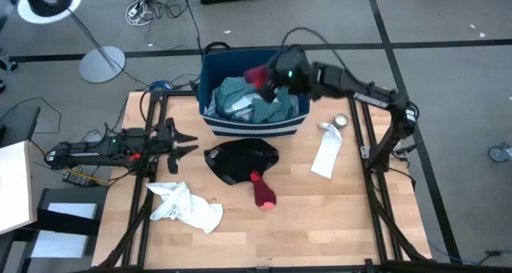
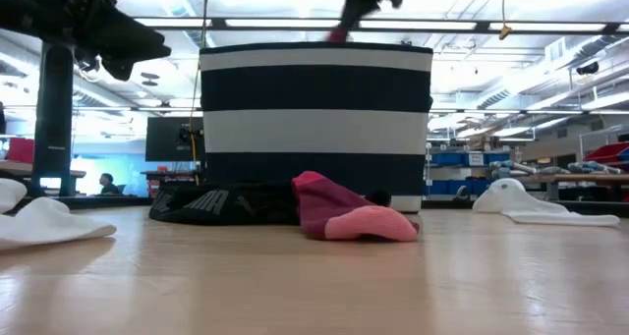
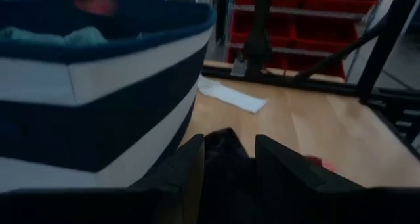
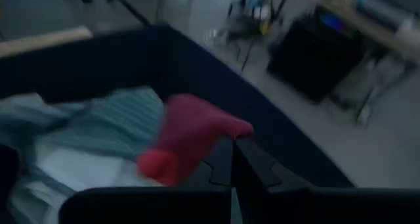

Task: Sort clothes
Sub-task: Put the red sock into the blue laundry bin

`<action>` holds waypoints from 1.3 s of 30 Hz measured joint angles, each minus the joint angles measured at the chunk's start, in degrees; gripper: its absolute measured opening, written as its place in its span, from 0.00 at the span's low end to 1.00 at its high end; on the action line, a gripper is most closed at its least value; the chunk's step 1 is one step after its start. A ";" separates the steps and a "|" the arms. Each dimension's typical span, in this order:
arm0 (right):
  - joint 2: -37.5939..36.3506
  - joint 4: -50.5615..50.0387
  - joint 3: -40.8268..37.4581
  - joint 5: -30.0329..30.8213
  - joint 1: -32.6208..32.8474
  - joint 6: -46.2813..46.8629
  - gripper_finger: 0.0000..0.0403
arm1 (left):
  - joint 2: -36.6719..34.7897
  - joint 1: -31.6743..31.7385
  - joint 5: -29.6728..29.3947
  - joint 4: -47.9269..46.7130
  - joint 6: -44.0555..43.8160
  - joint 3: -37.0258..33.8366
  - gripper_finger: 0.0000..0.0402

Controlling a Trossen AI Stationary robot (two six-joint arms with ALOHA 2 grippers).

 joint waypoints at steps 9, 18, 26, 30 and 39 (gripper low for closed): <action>-0.01 -11.18 -0.04 -23.70 -9.17 8.43 0.25 | 0.00 0.00 -1.33 -3.67 -0.57 0.00 0.35; -2.92 -24.22 -0.02 -27.78 -3.70 8.56 0.42 | 0.00 0.00 -2.03 -4.85 -2.01 0.00 0.35; -2.58 -17.32 -9.96 -21.81 15.64 8.35 0.38 | 0.00 0.00 -2.29 -7.25 -4.70 0.00 0.35; -2.61 -3.23 -21.49 -21.40 20.75 15.12 0.35 | 0.00 0.00 -2.47 -7.08 -4.73 0.00 0.35; -0.61 20.93 -39.93 -22.08 23.03 24.73 0.29 | 0.00 0.00 -2.58 -6.52 -5.11 0.00 0.35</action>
